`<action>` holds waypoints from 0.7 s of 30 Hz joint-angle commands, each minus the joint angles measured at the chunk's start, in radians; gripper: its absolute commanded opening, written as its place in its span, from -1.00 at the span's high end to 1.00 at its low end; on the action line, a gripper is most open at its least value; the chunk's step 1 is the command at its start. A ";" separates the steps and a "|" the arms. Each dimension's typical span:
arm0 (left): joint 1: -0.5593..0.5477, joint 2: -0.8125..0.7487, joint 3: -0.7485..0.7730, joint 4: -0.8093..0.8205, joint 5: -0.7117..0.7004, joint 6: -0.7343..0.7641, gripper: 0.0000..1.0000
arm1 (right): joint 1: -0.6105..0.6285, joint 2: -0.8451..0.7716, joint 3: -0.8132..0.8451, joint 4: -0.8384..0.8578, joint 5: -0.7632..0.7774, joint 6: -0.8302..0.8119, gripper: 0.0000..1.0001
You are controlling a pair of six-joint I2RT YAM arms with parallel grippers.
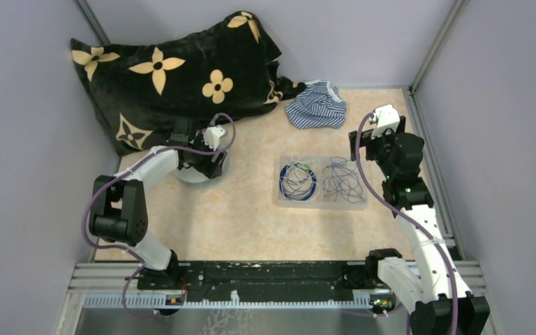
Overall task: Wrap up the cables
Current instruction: Move the cable reel to the center of the board.
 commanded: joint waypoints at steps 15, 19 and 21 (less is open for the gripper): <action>-0.074 -0.126 -0.079 0.003 -0.028 -0.026 -0.41 | -0.006 -0.003 0.002 0.042 -0.013 -0.007 -0.98; -0.107 -0.152 -0.095 -0.001 -0.033 -0.019 -0.38 | -0.006 -0.003 0.002 0.043 -0.014 -0.007 -0.98; -0.127 -0.168 -0.104 -0.001 -0.034 -0.015 -0.37 | -0.006 -0.003 0.001 0.043 -0.015 -0.007 -0.98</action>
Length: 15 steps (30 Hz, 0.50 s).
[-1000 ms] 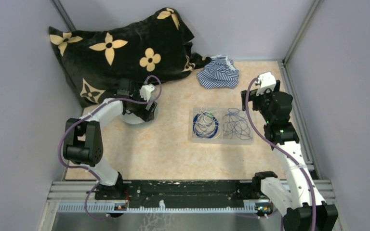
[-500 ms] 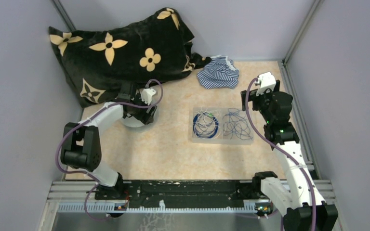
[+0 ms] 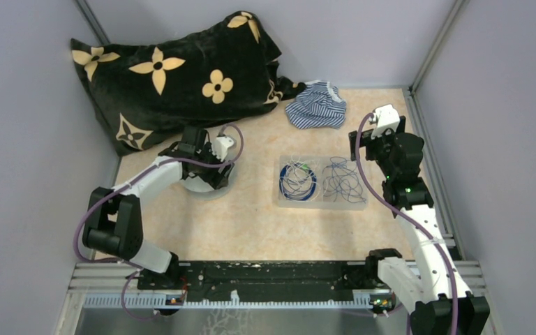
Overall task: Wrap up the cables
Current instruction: Move the cable reel to the center of the board.
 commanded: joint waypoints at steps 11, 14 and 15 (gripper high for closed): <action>-0.158 -0.089 -0.044 -0.009 -0.026 0.045 -0.33 | -0.006 -0.006 0.001 0.042 -0.020 -0.007 -0.98; -0.196 -0.097 -0.063 -0.011 -0.031 0.065 -0.32 | -0.006 -0.007 0.000 0.042 -0.024 -0.006 -0.98; -0.208 -0.101 -0.071 -0.011 -0.034 0.071 -0.32 | -0.006 -0.007 0.000 0.042 -0.021 -0.007 -0.98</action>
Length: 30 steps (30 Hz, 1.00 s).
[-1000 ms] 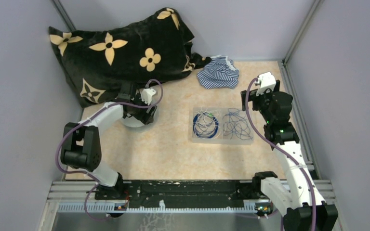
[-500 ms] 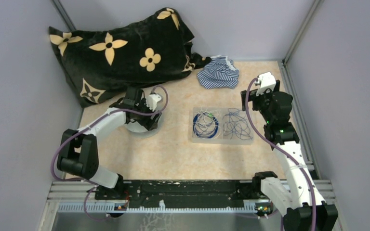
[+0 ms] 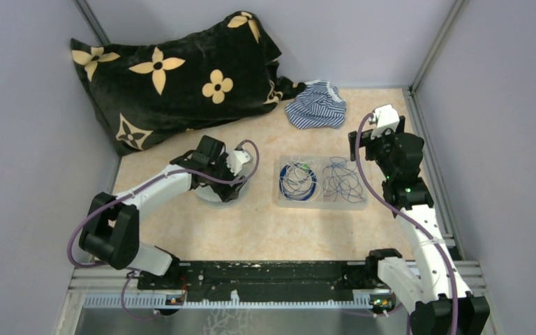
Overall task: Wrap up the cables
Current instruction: Move the cable reel to the center of the board.
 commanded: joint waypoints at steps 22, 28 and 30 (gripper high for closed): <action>-0.162 -0.055 -0.063 -0.009 0.034 0.099 -0.23 | -0.006 0.001 -0.005 0.045 -0.019 -0.009 -0.98; -0.180 -0.054 -0.067 -0.011 0.047 0.112 -0.23 | -0.006 0.002 -0.006 0.045 -0.021 -0.012 -0.98; -0.191 -0.050 -0.064 -0.014 0.051 0.115 -0.23 | -0.006 0.002 -0.003 0.043 -0.018 -0.011 -0.98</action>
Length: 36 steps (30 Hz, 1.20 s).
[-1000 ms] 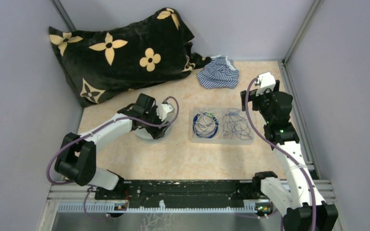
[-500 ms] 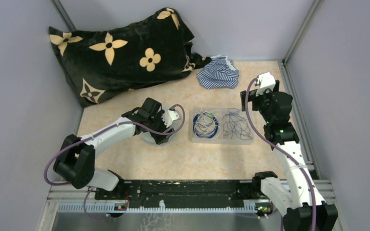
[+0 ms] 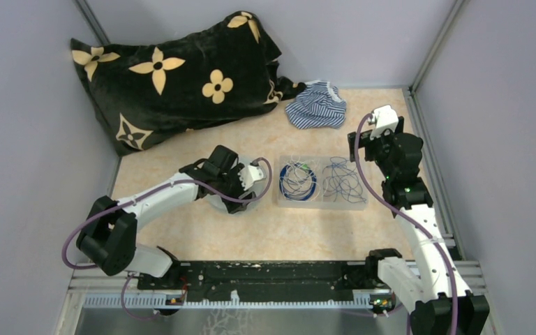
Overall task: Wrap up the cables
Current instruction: Move the cable reel to the center of the board.
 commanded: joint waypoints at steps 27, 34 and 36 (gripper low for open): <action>-0.093 -0.017 0.007 -0.064 0.057 0.074 -0.55 | -0.007 0.042 0.031 -0.016 -0.136 -0.027 -0.92; -0.093 -0.034 0.011 -0.080 0.072 0.078 -0.99 | 0.050 0.132 0.090 -0.127 -0.197 -0.086 -0.80; -0.093 -0.044 0.010 -0.082 0.080 0.080 -0.99 | 0.105 0.152 0.089 -0.147 -0.181 -0.111 -0.79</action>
